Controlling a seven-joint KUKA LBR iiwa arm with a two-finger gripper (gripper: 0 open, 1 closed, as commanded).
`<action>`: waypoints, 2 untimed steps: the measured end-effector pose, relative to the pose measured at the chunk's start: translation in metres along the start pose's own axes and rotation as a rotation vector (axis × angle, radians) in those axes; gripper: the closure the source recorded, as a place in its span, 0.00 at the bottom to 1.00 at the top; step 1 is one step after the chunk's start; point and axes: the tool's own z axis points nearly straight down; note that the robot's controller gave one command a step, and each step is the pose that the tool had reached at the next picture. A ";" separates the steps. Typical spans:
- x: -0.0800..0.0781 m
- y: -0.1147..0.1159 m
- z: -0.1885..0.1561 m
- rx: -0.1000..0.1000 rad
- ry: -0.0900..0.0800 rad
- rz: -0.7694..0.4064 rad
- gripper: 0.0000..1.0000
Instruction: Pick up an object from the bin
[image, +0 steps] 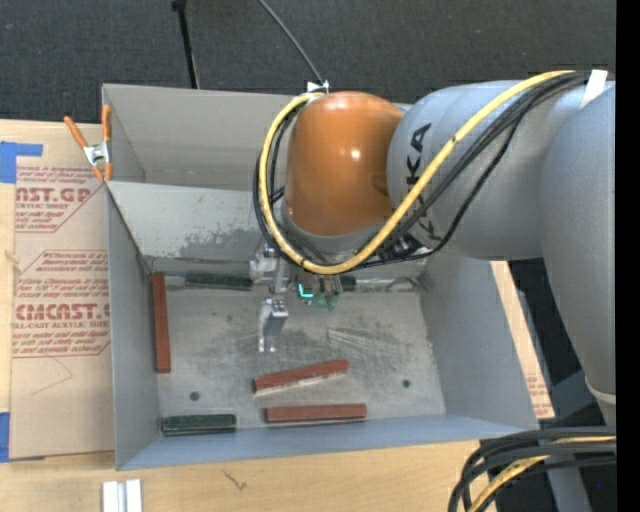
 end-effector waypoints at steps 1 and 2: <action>-0.002 -0.001 -0.004 -0.001 -0.007 0.001 0.00; 0.013 -0.024 0.043 -0.001 -0.014 -0.035 0.00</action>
Offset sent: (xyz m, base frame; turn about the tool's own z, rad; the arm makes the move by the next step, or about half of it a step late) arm -0.0385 -0.0615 -0.1201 -0.0836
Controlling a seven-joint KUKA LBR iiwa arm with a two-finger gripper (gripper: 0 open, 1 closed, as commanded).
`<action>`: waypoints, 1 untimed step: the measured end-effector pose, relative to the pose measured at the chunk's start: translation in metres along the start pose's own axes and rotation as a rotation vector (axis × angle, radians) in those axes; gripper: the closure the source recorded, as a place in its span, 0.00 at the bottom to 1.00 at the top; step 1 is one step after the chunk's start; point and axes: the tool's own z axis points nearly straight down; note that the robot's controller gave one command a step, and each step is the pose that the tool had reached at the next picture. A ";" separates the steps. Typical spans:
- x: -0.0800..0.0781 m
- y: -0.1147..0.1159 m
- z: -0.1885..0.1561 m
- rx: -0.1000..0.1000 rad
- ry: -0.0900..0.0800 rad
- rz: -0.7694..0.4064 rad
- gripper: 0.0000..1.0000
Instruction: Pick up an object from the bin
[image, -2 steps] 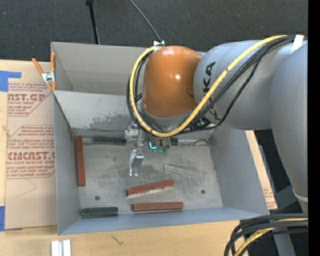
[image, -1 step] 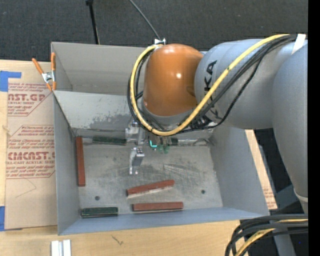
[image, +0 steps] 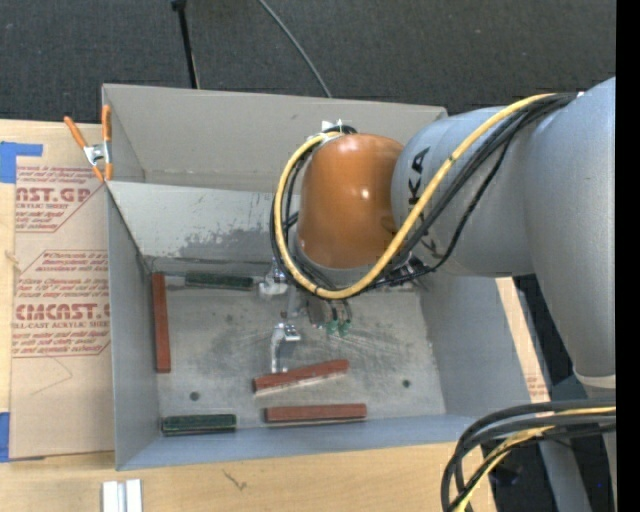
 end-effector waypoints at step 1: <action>-0.001 -0.020 0.036 0.001 0.009 0.084 0.00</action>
Offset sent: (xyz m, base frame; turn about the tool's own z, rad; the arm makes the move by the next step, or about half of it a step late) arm -0.0346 -0.0336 -0.0847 -0.1836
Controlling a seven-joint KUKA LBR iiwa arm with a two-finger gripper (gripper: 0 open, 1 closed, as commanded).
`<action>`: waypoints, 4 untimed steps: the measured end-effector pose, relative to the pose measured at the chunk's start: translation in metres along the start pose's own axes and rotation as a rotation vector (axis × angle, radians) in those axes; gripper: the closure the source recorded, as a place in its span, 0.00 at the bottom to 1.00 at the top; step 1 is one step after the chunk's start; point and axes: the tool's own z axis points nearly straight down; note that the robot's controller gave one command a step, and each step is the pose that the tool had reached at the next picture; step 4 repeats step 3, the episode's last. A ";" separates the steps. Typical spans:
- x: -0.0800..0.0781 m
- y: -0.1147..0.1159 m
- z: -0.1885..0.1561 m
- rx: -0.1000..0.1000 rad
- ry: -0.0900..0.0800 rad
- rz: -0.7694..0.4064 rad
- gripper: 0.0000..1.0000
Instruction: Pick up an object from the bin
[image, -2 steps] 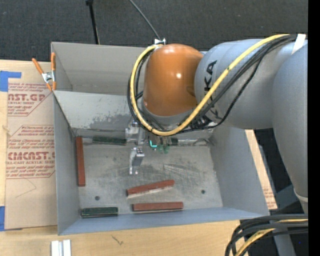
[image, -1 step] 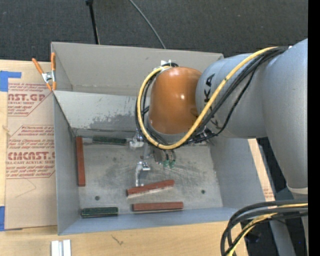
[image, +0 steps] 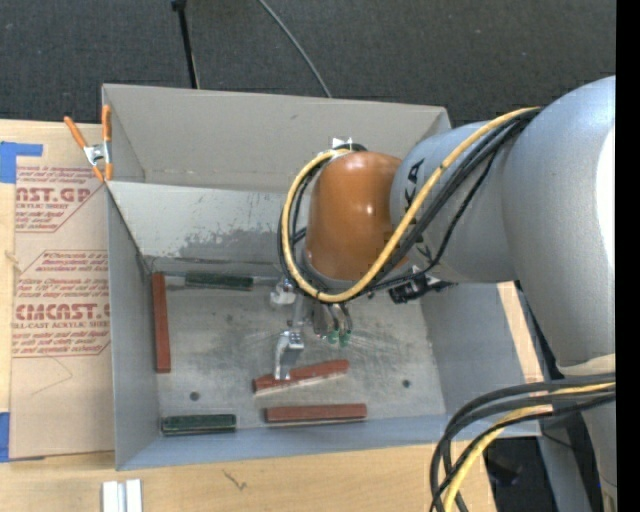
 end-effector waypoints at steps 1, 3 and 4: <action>0.033 -0.014 0.045 -0.001 -0.011 -0.267 1.00; 0.058 0.009 -0.086 0.000 -0.003 -0.306 1.00; 0.058 0.009 -0.086 0.000 -0.003 -0.306 1.00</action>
Offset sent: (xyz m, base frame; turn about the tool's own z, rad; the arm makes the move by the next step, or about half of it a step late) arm 0.0000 0.0000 0.0000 0.0000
